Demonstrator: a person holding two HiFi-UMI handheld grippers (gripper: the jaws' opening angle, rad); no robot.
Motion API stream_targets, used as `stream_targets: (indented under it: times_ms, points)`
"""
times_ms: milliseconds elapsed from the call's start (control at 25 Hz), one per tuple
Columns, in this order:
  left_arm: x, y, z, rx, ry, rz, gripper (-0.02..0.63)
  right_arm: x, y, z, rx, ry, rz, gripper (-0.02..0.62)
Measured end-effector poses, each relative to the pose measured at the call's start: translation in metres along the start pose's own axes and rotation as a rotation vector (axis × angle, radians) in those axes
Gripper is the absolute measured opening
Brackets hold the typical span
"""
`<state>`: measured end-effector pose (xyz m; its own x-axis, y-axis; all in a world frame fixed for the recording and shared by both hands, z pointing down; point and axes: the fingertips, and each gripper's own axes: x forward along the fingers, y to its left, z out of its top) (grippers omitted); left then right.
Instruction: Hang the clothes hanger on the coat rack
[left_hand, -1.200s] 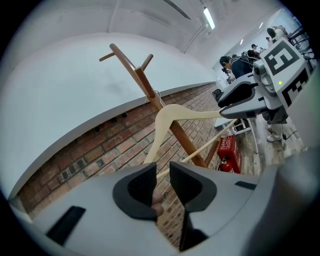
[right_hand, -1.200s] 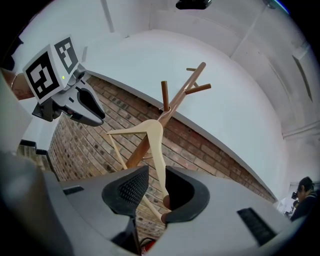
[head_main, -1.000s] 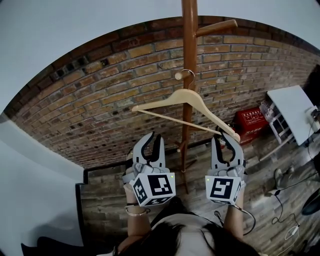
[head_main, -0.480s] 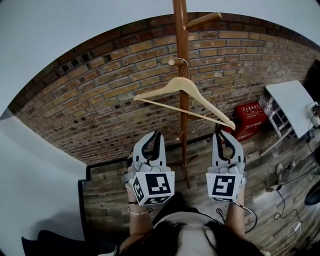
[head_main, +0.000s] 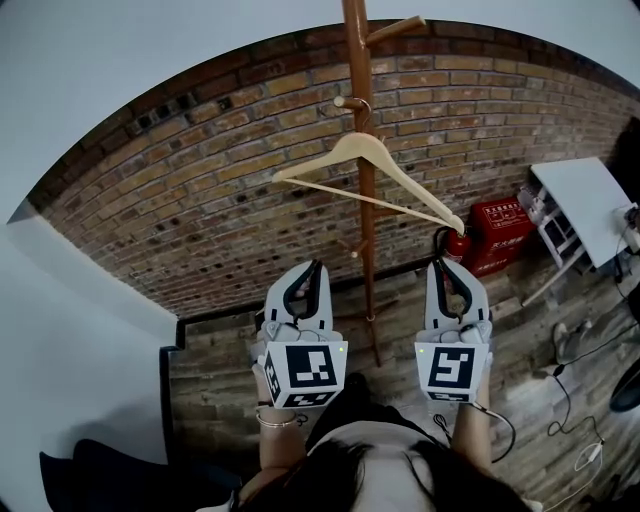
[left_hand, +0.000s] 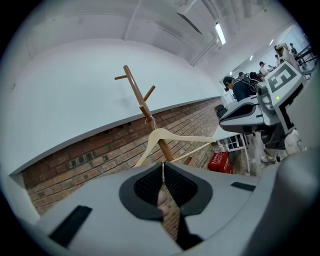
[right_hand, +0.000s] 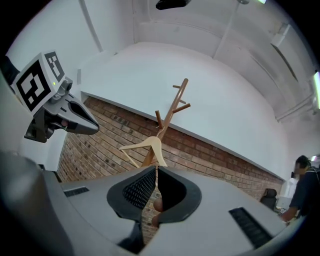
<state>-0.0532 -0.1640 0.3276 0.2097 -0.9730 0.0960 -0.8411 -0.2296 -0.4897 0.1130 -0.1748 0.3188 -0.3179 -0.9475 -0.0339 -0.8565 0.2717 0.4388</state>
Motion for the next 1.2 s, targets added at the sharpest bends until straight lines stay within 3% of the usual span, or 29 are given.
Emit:
stream_targets:
  times_ms: [200, 600, 960, 1200]
  points:
    - [-0.02, -0.01, 0.003, -0.044, -0.015, -0.021, 0.014, -0.014, 0.004, 0.002, 0.066, 0.0, 0.012, 0.043]
    - [-0.045, -0.001, 0.019, -0.088, -0.074, -0.039, 0.011, -0.031, 0.016, 0.017, 0.103, -0.019, 0.016, 0.04]
    - [-0.09, 0.008, 0.0, -0.302, -0.112, -0.072, 0.011, -0.063, 0.052, 0.028, 0.251, -0.008, 0.055, 0.04]
    - [-0.121, 0.002, -0.013, -0.324, -0.116, -0.078, 0.011, -0.096, 0.082, 0.027, 0.314, 0.013, 0.077, 0.039]
